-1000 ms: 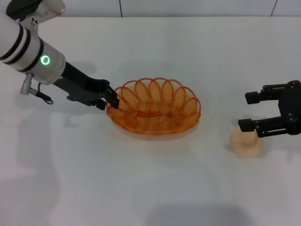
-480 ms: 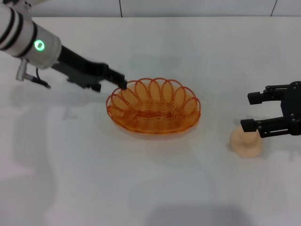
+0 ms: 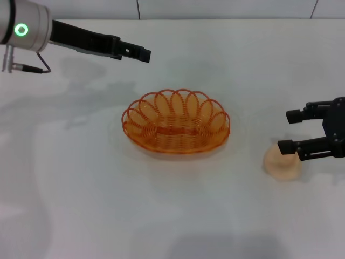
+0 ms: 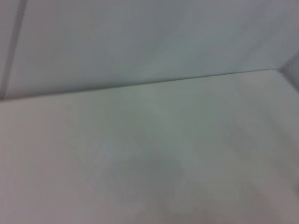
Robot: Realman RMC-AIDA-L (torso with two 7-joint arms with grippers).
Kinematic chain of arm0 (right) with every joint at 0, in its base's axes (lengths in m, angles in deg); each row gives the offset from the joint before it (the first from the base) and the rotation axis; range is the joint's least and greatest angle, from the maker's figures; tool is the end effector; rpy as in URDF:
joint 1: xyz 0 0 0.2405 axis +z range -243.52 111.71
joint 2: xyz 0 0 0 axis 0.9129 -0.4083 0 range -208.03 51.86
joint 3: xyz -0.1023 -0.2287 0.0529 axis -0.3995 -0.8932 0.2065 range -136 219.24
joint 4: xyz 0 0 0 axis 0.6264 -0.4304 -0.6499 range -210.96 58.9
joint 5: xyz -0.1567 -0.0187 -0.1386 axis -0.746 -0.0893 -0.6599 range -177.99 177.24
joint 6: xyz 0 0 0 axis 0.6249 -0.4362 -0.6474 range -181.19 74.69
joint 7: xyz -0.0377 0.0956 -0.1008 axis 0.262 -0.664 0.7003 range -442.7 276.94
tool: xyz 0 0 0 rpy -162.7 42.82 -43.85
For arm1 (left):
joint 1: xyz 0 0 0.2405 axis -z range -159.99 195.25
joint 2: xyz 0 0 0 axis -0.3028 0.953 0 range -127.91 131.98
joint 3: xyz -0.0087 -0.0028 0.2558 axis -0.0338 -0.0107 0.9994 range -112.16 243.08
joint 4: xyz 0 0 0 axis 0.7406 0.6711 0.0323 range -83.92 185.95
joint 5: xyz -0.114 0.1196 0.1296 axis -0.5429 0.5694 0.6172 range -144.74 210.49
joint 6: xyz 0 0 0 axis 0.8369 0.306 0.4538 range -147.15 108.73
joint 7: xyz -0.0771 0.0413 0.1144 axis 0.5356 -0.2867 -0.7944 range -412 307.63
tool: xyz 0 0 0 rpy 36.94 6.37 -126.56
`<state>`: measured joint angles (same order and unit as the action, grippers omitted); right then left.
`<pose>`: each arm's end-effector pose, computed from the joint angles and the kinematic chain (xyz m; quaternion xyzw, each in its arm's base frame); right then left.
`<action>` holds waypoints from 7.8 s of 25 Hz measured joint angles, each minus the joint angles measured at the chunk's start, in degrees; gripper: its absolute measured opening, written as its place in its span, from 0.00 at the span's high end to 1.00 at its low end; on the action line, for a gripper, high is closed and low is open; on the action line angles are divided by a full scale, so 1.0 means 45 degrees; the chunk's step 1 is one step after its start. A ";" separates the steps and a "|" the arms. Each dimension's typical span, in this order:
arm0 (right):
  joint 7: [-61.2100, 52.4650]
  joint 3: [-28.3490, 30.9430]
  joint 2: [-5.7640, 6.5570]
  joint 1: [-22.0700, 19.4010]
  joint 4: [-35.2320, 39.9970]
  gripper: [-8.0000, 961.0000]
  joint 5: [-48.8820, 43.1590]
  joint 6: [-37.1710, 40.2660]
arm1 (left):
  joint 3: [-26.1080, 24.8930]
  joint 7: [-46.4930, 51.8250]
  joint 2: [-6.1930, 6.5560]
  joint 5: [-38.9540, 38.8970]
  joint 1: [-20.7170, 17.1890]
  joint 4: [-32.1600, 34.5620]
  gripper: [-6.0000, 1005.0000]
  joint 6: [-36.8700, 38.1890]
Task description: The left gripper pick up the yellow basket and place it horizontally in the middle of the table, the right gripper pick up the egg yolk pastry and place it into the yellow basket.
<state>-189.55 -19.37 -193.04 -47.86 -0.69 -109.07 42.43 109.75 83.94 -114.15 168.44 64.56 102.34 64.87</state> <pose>0.2201 0.3044 0.0633 -0.9674 0.1911 0.1311 0.1026 -0.1855 0.4177 0.0391 -0.8747 -0.4543 -0.0886 0.1439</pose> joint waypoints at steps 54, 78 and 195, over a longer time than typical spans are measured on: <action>-0.3425 -0.1988 -0.0099 0.1562 -0.0934 0.33 -0.4967 -0.2129 | 0.0998 -0.7874 -0.0624 -0.3233 -0.3275 0.2773 0.11 0.2712; -0.3737 -0.2419 -0.0098 0.1700 -0.0381 0.85 -0.4787 -0.1922 | 0.1017 -0.7588 -0.0518 -0.2585 -0.3512 0.2819 0.12 0.2761; 0.0216 -0.2619 -0.0020 -0.1055 0.0876 0.11 0.1409 -0.2974 | 0.0952 -1.0017 -0.0486 -0.3366 -0.4441 0.2911 0.12 0.3835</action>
<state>-188.57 -31.16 -193.13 -52.61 3.25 -102.72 29.05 114.03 38.86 -116.34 153.30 44.58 115.44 82.13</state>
